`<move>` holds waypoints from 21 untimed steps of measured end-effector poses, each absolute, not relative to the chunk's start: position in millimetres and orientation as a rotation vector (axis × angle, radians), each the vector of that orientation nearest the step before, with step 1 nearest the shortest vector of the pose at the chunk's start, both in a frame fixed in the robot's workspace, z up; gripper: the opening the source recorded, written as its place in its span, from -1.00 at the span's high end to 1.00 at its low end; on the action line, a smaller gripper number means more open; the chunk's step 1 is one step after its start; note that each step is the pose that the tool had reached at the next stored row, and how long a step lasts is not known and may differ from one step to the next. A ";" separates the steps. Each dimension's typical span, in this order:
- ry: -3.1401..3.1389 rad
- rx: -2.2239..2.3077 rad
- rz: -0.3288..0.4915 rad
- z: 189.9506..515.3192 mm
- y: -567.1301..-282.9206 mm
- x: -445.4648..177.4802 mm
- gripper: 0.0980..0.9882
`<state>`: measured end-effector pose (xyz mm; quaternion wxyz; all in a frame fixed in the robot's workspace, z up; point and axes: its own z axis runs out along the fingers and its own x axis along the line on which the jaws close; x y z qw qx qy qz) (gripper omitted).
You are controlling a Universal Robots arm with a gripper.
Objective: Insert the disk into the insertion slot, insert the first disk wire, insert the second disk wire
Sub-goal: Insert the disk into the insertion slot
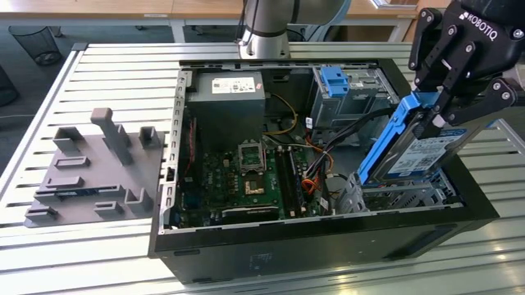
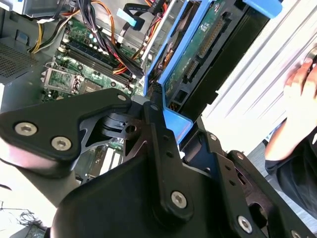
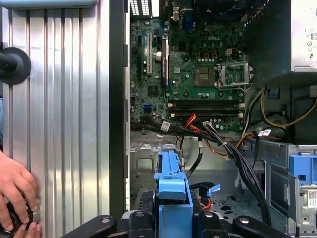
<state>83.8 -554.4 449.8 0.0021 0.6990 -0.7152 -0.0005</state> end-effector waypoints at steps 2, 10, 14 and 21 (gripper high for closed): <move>-2.244 2.193 -0.002 448.3 -554.1 83.8 0.40; -2.244 2.193 -0.002 444.2 -551.9 83.8 0.40; -2.245 2.191 -0.002 443.1 -551.8 83.8 0.40; -2.247 2.190 -0.002 439.8 -551.9 83.8 0.40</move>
